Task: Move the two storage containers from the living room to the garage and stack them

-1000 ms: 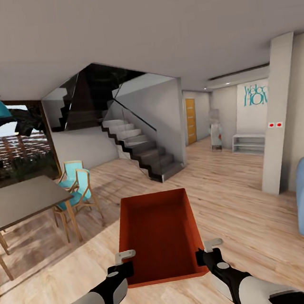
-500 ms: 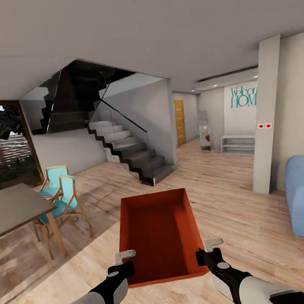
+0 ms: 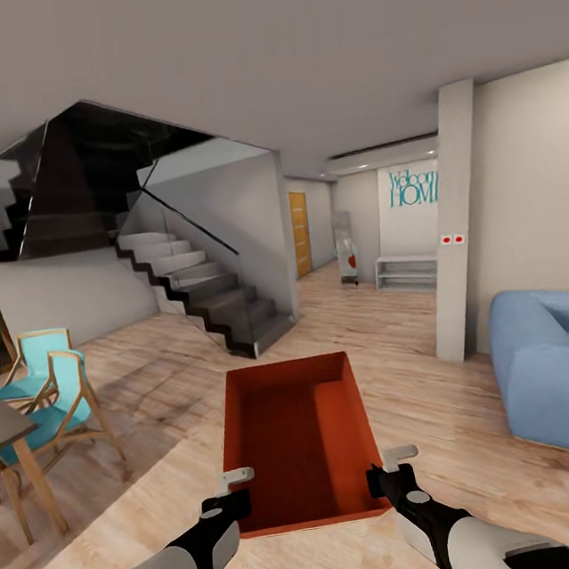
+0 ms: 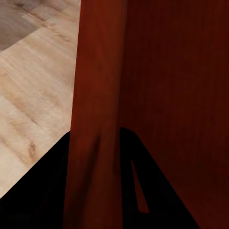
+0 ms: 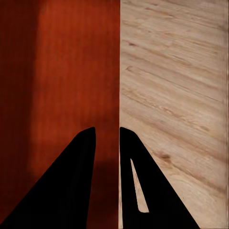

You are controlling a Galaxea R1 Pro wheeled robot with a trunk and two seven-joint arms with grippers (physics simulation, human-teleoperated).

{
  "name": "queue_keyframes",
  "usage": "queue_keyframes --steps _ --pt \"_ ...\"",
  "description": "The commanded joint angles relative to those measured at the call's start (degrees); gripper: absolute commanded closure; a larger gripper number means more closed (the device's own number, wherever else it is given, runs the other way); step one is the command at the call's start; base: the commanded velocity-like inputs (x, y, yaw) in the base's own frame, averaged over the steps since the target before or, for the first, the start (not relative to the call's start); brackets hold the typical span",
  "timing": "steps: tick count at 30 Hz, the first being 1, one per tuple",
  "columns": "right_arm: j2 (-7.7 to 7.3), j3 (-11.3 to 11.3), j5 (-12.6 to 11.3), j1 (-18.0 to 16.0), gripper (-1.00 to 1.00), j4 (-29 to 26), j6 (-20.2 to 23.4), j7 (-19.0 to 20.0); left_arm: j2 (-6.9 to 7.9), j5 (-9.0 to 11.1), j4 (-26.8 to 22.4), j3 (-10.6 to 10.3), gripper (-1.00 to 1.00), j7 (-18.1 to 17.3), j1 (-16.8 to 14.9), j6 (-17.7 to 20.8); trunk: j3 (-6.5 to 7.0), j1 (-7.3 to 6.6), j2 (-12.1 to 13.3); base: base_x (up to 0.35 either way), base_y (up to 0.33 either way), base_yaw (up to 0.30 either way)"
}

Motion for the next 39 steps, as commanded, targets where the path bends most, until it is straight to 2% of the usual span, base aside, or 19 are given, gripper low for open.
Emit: queue_keyframes --steps 1,24,39 --pt "0.02 -2.6 0.2 -0.1 1.0 -0.1 -1.7 -0.5 0.9 1.1 0.2 2.6 1.0 0.4 0.0 -0.3 -0.09 0.04 -0.1 0.324 0.001 -0.27" --pt "0.02 -2.6 0.2 -0.1 1.0 -0.1 -1.7 -0.4 0.9 1.1 0.2 2.5 1.0 0.4 0.0 -0.3 -0.09 0.04 -0.1 0.324 0.0 -0.265" --pt "-0.07 -2.6 0.2 -0.1 1.0 -0.1 -1.6 -0.4 0.9 1.1 0.2 2.6 1.0 0.4 0.0 -0.3 -0.09 0.04 -0.1 0.324 0.0 -0.033"
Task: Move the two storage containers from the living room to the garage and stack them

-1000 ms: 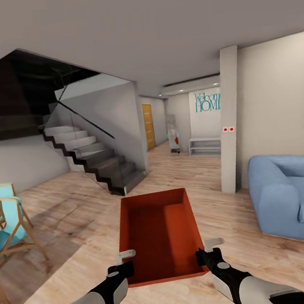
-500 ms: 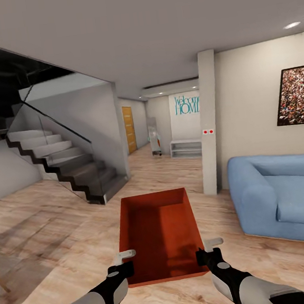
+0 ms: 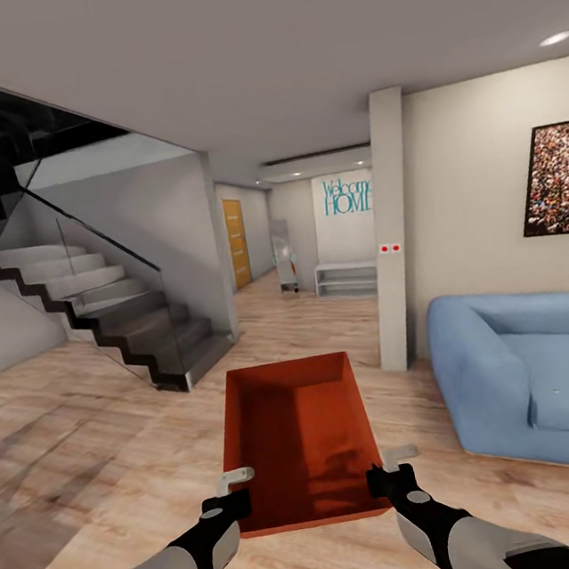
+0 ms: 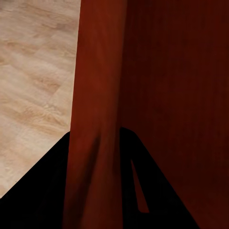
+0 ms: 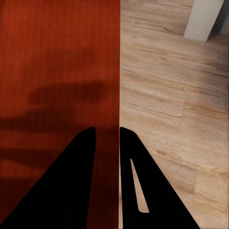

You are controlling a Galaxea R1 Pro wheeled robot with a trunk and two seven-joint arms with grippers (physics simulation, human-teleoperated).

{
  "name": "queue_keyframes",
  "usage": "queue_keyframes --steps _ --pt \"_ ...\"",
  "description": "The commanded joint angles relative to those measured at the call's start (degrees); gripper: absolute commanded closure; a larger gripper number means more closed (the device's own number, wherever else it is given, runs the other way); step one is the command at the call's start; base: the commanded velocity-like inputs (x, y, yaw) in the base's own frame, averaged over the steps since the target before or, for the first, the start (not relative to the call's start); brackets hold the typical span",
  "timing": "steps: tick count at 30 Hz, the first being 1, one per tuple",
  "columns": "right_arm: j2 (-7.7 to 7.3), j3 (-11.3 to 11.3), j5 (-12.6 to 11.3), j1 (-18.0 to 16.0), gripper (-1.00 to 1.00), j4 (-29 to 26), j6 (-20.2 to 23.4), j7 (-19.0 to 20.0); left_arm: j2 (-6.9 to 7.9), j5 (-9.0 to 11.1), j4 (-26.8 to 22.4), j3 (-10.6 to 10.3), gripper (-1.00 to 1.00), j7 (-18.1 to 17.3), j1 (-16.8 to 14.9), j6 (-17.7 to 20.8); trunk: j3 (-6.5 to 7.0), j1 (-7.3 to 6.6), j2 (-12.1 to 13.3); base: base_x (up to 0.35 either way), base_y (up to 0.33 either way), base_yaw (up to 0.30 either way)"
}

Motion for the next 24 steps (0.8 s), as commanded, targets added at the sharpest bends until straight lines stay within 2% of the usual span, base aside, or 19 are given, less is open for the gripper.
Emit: queue_keyframes --steps 1,24 --pt "-0.04 -2.6 0.2 -0.1 1.0 -0.1 -1.6 -0.4 0.93 1.1 0.2 2.6 1.0 0.4 0.0 -0.2 -0.09 0.04 -0.1 0.324 0.0 0.0" --pt "0.05 -2.6 0.2 -0.1 1.0 -0.1 -1.7 -0.4 0.93 1.1 0.2 2.5 1.0 0.4 0.0 -0.2 -0.09 0.04 -0.1 0.324 0.0 0.0"
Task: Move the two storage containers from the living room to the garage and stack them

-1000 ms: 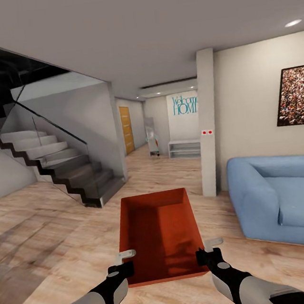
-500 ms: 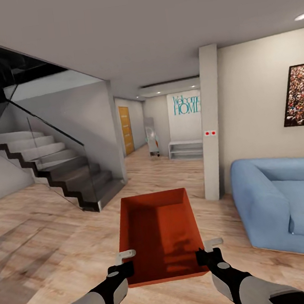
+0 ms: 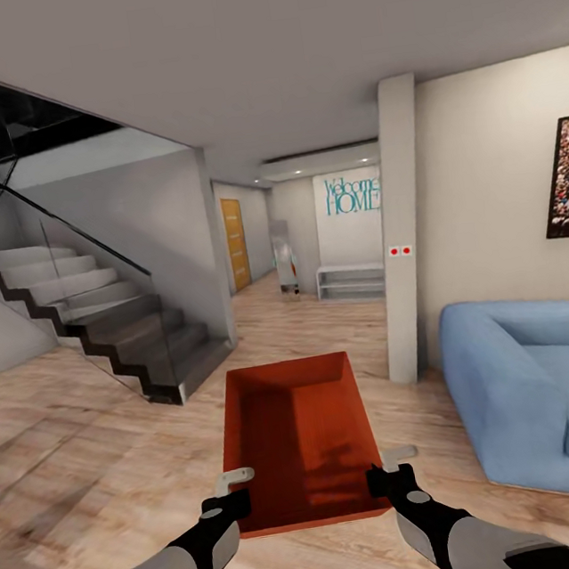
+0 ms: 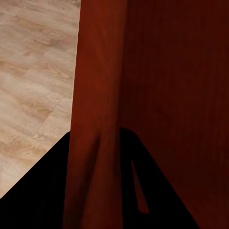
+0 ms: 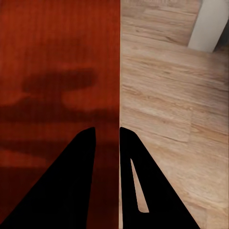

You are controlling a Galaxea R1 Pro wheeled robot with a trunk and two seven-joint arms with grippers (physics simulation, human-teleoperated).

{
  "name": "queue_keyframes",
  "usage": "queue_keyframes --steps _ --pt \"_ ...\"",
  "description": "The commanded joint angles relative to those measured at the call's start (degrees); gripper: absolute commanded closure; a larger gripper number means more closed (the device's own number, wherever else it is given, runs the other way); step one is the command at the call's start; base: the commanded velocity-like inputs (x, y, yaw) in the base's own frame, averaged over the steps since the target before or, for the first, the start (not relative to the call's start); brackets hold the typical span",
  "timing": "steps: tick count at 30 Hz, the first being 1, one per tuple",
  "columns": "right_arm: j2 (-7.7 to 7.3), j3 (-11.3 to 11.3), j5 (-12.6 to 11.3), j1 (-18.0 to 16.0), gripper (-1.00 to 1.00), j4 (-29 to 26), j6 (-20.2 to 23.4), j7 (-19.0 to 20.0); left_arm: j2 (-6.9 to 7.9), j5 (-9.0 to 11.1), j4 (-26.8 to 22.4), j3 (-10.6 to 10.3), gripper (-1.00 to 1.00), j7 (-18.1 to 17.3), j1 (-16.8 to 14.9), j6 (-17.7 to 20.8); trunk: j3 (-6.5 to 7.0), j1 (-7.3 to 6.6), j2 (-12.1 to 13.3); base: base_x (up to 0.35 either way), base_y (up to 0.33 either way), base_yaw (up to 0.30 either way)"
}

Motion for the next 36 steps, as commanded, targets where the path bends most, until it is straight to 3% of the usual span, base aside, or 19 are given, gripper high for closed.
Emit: queue_keyframes --steps 1,36 --pt "0.02 -2.7 0.4 -0.1 1.0 -0.1 -1.7 -0.4 0.89 1.1 0.2 2.6 1.0 0.4 0.0 -0.3 -0.09 0.04 -0.1 0.324 0.0 0.0" --pt "-0.06 -2.7 0.4 -0.1 1.0 -0.1 -1.7 -0.4 0.89 1.0 0.2 2.6 1.0 0.4 0.0 -0.3 -0.09 0.04 -0.1 0.324 0.0 0.0"
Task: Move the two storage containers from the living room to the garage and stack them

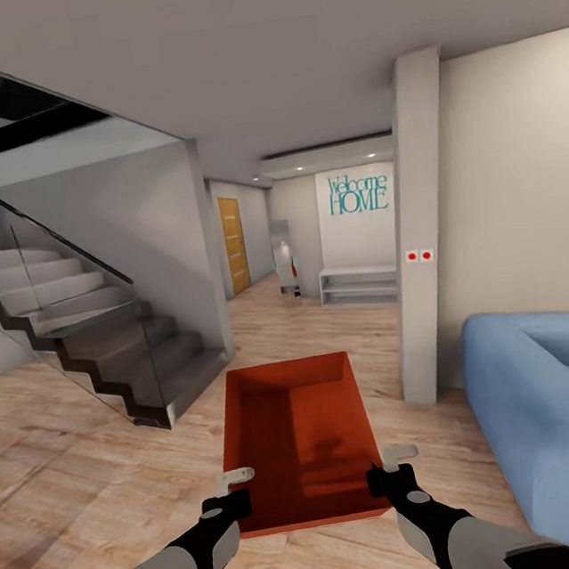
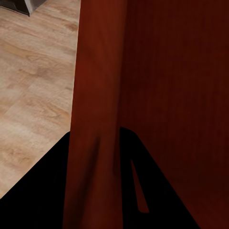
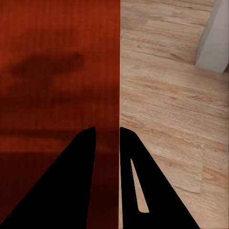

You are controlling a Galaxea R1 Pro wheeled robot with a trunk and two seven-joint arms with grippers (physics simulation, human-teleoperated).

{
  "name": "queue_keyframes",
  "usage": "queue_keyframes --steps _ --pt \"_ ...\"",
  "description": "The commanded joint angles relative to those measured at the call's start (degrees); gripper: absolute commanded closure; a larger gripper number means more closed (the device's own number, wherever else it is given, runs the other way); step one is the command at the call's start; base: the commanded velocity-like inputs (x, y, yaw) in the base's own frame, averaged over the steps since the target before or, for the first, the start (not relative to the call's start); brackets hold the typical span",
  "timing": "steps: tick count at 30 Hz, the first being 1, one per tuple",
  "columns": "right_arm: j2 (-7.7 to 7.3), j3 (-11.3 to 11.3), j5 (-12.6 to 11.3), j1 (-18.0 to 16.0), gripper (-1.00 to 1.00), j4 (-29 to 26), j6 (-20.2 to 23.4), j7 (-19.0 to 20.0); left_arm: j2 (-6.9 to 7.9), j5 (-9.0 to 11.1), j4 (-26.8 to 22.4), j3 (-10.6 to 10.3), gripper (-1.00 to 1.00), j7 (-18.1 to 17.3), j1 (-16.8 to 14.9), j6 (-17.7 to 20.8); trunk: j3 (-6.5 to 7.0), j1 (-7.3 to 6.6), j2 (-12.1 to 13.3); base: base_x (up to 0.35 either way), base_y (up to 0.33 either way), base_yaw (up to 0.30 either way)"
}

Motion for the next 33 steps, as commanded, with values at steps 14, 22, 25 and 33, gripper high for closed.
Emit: queue_keyframes --steps 14,22,25,33 --pt "0.05 -2.6 0.2 -0.1 1.0 -0.1 -1.7 -0.5 0.93 1.1 0.2 2.5 1.0 0.4 0.0 -0.2 -0.09 0.04 -0.1 0.324 0.0 0.0" --pt "0.04 -2.6 0.2 -0.1 1.0 -0.1 -1.7 -0.5 0.93 1.0 0.2 2.5 1.0 0.4 0.0 -0.2 -0.09 0.04 -0.1 0.324 0.0 0.0" --pt "-0.01 -2.6 0.2 -0.1 1.0 -0.1 -1.7 -0.5 0.93 1.0 0.2 2.5 1.0 0.4 0.0 -0.3 -0.09 0.04 -0.1 0.324 0.0 0.0" --pt "-0.03 -2.6 0.2 -0.1 1.0 -0.1 -1.7 -0.5 0.93 1.0 0.2 2.5 1.0 0.4 0.0 -0.3 -0.09 0.04 -0.1 0.324 0.0 0.0"
